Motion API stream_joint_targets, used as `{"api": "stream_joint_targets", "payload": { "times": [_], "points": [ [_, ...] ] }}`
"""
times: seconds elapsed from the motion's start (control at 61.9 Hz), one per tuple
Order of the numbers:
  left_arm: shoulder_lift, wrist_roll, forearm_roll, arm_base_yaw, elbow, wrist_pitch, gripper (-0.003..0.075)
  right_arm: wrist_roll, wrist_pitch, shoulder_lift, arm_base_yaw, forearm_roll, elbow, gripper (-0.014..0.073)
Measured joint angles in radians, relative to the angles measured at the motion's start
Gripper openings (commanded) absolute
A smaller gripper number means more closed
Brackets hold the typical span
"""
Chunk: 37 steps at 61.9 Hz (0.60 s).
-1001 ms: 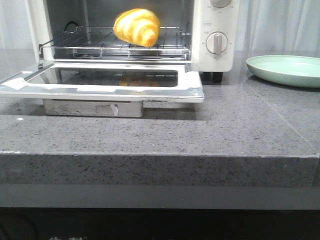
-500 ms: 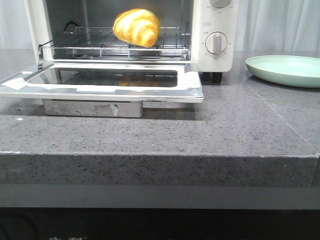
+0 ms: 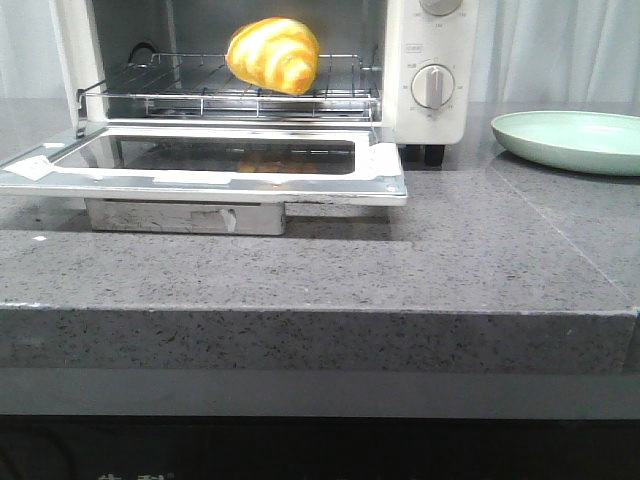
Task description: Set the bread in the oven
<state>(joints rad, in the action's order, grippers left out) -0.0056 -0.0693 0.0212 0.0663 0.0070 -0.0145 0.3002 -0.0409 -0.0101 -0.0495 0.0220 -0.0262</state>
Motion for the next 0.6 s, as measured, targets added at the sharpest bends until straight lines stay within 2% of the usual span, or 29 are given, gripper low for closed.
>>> {"api": "stream_joint_targets", "payload": {
  "times": [0.387, 0.452, 0.597],
  "points": [
    [0.000, 0.000, 0.000, 0.000, 0.000, 0.000, -0.0018, -0.004, 0.009, 0.000, 0.006, 0.000, 0.000, -0.0120],
    [0.000, 0.000, 0.000, 0.000, 0.000, 0.000, -0.0018, -0.033, 0.011, 0.000, 0.006, -0.002, 0.000, -0.0120],
    [0.000, 0.000, 0.000, 0.000, 0.000, 0.000, -0.0018, -0.189, 0.011, 0.000, 0.006, -0.002, 0.000, -0.0120]
  ]
}}
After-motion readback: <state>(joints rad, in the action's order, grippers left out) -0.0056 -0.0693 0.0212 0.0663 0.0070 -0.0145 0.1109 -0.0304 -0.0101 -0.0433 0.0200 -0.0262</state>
